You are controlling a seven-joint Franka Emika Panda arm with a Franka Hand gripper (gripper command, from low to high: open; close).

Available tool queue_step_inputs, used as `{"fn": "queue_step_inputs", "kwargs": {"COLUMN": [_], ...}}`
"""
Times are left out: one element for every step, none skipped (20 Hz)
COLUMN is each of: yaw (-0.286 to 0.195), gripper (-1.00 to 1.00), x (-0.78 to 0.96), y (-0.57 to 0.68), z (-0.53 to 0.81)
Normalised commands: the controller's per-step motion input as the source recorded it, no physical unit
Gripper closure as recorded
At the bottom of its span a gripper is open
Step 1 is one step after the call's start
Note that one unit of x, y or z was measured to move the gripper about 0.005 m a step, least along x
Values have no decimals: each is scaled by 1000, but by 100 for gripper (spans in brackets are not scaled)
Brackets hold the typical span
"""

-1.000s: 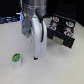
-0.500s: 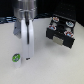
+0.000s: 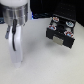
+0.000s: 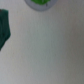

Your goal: Open the kcup holder, insert the kcup into the holder, and close the kcup holder

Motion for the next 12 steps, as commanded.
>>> {"fn": "queue_step_inputs", "kwargs": {"yaw": [-269,-274,-277,-275,-272,-295,-286,-265,-249,-229,-209,-203], "gripper": [-100,-100,-100,-100,-100,-100,-100,-100,-100,-100,-100,-100], "x": [-36,-24,23,61,104,55,89,121,154,198,168,167], "y": [-379,-361,-331,-324,-304,-222,-189,-83,-13,-9,-81,-55], "z": [-286,-228,-185,-164,-155,-153,-162,-139,-100,-53,-132,-100]}}
